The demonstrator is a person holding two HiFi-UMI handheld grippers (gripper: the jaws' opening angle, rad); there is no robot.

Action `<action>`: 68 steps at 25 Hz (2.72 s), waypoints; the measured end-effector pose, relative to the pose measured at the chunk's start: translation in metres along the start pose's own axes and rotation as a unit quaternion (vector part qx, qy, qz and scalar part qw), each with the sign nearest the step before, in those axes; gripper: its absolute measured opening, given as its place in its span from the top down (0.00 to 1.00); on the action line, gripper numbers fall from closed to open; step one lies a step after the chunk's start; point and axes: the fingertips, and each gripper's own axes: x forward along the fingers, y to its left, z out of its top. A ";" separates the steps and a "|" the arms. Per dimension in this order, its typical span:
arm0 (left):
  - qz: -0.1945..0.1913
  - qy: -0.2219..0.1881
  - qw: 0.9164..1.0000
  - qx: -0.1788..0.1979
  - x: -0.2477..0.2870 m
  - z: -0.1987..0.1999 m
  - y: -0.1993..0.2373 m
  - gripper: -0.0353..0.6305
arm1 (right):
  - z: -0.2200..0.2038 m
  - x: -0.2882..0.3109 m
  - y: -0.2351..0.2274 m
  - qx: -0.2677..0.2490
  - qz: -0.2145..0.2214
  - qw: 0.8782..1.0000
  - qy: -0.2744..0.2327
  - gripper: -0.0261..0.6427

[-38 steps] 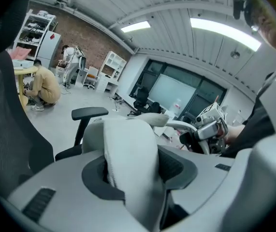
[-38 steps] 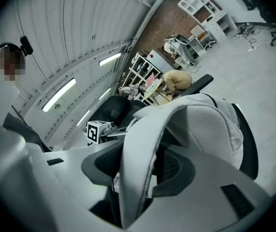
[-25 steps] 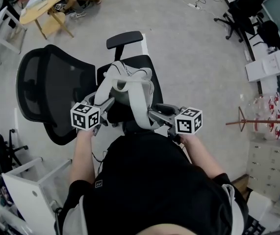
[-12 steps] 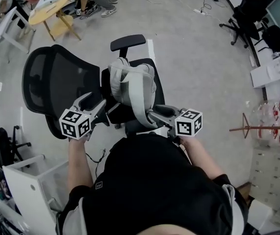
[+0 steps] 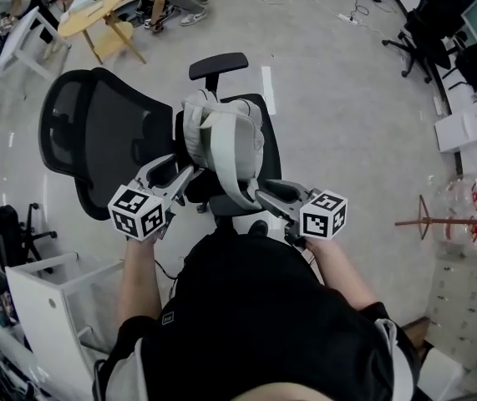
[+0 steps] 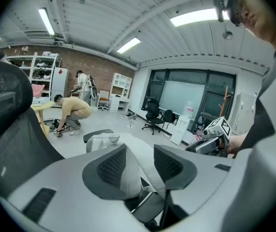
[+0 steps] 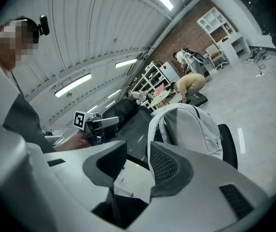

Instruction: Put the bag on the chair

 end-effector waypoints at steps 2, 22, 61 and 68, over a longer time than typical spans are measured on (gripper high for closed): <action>-0.012 0.002 1.000 0.003 0.004 0.000 -0.021 0.67 | 0.004 -0.006 0.006 -0.019 0.011 1.000 -0.015 0.73; 0.001 -0.067 0.996 0.053 -0.101 0.038 0.012 0.90 | 0.080 0.009 0.089 -0.081 -0.024 0.979 -0.184 0.91; 0.059 -0.139 0.986 0.068 -0.117 0.072 0.031 0.90 | 0.115 0.045 0.154 -0.238 -0.077 0.950 -0.189 0.92; 0.065 -0.131 0.987 0.060 -0.118 0.065 0.037 0.90 | 0.111 0.046 0.146 -0.223 -0.079 0.953 -0.188 0.92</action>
